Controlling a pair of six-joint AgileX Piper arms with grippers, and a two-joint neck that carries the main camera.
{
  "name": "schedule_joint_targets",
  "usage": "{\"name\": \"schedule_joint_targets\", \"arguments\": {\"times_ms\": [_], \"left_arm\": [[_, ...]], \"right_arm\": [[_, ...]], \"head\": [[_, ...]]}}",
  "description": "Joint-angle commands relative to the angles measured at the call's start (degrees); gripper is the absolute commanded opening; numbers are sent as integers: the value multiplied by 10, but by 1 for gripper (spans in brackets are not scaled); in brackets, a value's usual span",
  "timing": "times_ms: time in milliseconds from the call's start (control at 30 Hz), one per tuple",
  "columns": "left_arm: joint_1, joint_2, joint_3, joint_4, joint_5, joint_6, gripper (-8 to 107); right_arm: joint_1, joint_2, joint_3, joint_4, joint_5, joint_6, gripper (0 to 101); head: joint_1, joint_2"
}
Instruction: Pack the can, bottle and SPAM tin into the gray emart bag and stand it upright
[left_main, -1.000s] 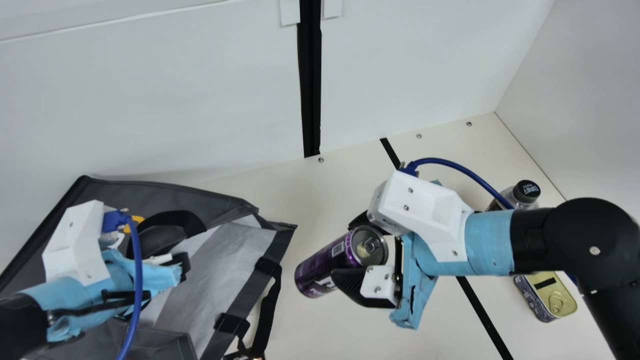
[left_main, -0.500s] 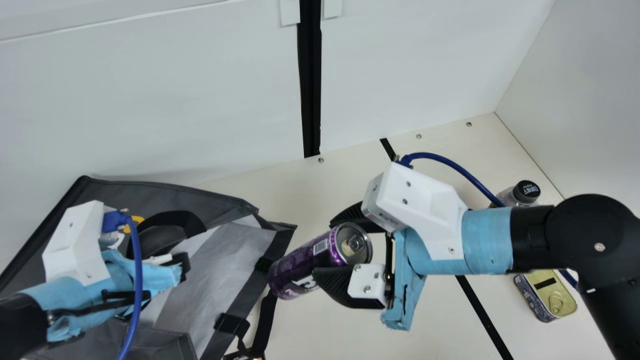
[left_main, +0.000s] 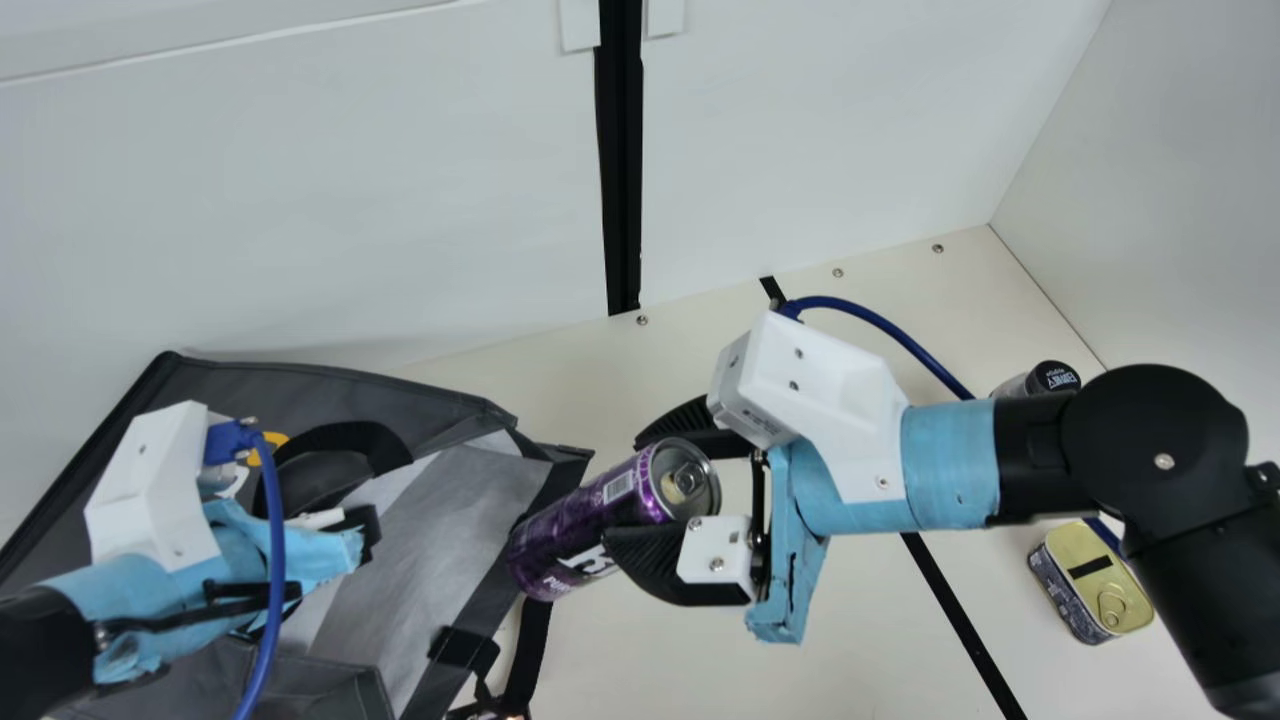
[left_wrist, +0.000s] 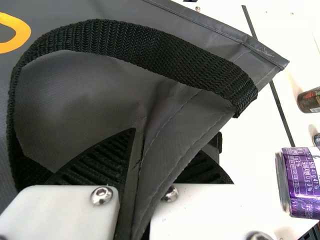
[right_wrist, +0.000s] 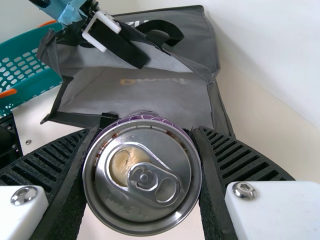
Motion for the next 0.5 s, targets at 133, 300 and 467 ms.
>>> {"name": "schedule_joint_targets", "arguments": {"times_ms": [133, 300, 467], "left_arm": [[0, 0, 0, 0, 0, 0, -8], [0, 0, 0, 0, 0, 0, -8], [0, 0, 0, 0, 0, 0, -8]], "right_arm": [[6, 14, -5, 9, 0, -4, 0], [11, 27, -12, 16, 0, -9, 0], [17, 43, -17, 22, -3, -14, 0]], "head": [[-13, 0], [-13, 0], [-13, 0]]}}
